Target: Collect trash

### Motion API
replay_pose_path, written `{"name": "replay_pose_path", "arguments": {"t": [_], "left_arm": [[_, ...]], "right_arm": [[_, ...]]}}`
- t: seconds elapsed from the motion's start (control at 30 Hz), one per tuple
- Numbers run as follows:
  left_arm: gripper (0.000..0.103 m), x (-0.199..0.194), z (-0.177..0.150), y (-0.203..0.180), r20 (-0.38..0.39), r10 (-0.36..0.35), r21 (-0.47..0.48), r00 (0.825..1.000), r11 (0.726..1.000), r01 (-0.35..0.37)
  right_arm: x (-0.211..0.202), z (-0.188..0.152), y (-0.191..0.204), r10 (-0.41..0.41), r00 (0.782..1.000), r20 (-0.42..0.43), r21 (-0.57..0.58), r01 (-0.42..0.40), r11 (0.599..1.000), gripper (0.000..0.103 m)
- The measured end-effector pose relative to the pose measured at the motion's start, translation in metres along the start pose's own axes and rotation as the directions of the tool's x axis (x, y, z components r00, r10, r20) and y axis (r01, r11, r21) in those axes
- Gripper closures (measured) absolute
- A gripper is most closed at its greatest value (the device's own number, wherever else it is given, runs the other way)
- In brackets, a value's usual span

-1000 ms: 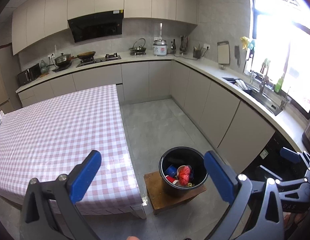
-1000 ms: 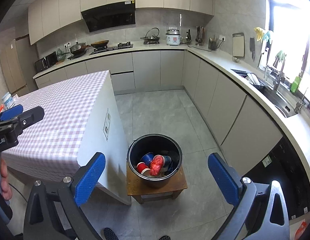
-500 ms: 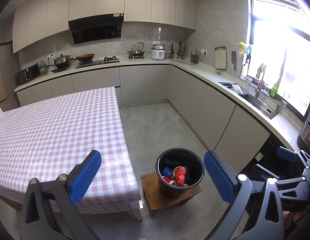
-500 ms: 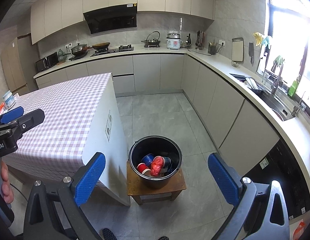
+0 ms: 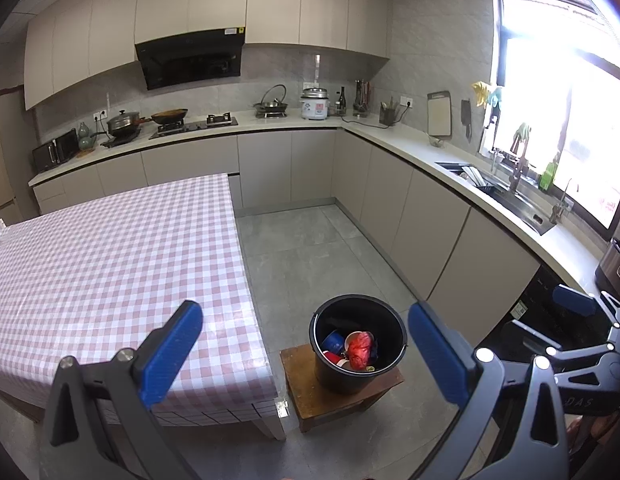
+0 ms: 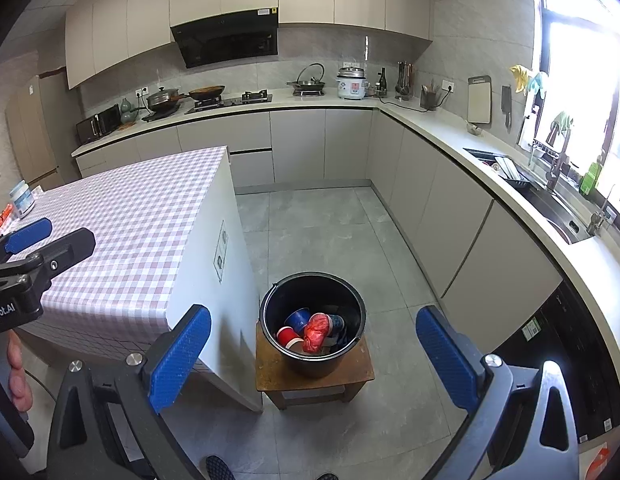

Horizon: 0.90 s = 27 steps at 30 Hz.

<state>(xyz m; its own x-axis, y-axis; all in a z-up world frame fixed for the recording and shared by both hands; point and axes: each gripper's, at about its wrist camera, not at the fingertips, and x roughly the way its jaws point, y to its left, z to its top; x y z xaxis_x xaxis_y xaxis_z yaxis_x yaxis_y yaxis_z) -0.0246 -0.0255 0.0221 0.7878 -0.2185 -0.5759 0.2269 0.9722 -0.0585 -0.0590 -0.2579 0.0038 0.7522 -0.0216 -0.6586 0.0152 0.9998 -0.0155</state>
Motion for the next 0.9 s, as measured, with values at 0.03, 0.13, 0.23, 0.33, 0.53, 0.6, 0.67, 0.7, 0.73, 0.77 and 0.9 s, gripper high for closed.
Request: {"name": "replay_pose_path", "arguments": {"t": [0.03, 0.13, 0.23, 0.33, 0.53, 0.6, 0.67, 0.7, 0.73, 0.77, 0.9], "left_arm": [[0.0, 0.0, 0.0, 0.0, 0.002, -0.002, 0.001, 1.0, 1.0, 0.002], [0.0, 0.0, 0.0, -0.001, 0.005, -0.001, 0.01, 1.0, 1.0, 0.001], [0.0, 0.001, 0.0, -0.005, 0.005, -0.001, 0.019, 1.0, 1.0, 0.001], [0.0, 0.0, 0.0, -0.006, 0.007, -0.005, 0.022, 1.0, 1.0, 0.004], [0.0, -0.001, -0.001, -0.009, 0.001, -0.008, 0.025, 1.0, 1.0, 0.008], [0.0, 0.0, -0.001, -0.01, 0.0, -0.008, 0.026, 1.0, 1.0, 0.008], [0.0, -0.001, -0.001, -0.01, 0.001, -0.01, 0.023, 1.0, 1.0, 0.01], [0.0, -0.001, -0.001, -0.01, 0.001, -0.012, 0.022, 1.0, 1.0, 0.012], [0.0, -0.001, 0.0, -0.01, 0.002, -0.012, 0.022, 1.0, 1.0, 0.012], [0.0, -0.001, 0.0, -0.01, 0.003, -0.012, 0.022, 1.0, 1.0, 0.012], [0.0, -0.001, 0.0, -0.009, 0.0, -0.014, 0.022, 1.0, 1.0, 0.014]], "right_arm": [[-0.001, 0.0, -0.001, 0.0, 1.0, 0.002, 0.0, 0.0, 1.0, 0.0], [-0.002, 0.0, -0.003, 0.003, 1.0, 0.005, 0.006, -0.003, 1.0, 0.0], [-0.003, -0.001, -0.005, 0.001, 1.0, 0.006, 0.007, -0.001, 1.0, 0.0], [-0.004, -0.001, -0.007, 0.0, 1.0, 0.008, 0.011, 0.0, 1.0, 0.0], [-0.006, -0.001, -0.01, 0.0, 1.0, 0.013, 0.018, 0.0, 1.0, 0.0], [-0.006, -0.001, -0.01, -0.001, 1.0, 0.014, 0.02, 0.0, 1.0, 0.0], [-0.006, -0.001, -0.01, 0.0, 1.0, 0.014, 0.019, 0.0, 1.0, 0.0], [-0.006, -0.001, -0.01, -0.001, 1.0, 0.014, 0.018, 0.001, 1.0, 0.0], [-0.006, -0.001, -0.01, 0.0, 1.0, 0.014, 0.018, 0.0, 1.0, 0.0], [-0.006, -0.001, -0.01, 0.001, 1.0, 0.014, 0.017, -0.001, 1.0, 0.0], [-0.005, -0.002, -0.01, 0.0, 1.0, 0.012, 0.014, 0.0, 1.0, 0.0]]}}
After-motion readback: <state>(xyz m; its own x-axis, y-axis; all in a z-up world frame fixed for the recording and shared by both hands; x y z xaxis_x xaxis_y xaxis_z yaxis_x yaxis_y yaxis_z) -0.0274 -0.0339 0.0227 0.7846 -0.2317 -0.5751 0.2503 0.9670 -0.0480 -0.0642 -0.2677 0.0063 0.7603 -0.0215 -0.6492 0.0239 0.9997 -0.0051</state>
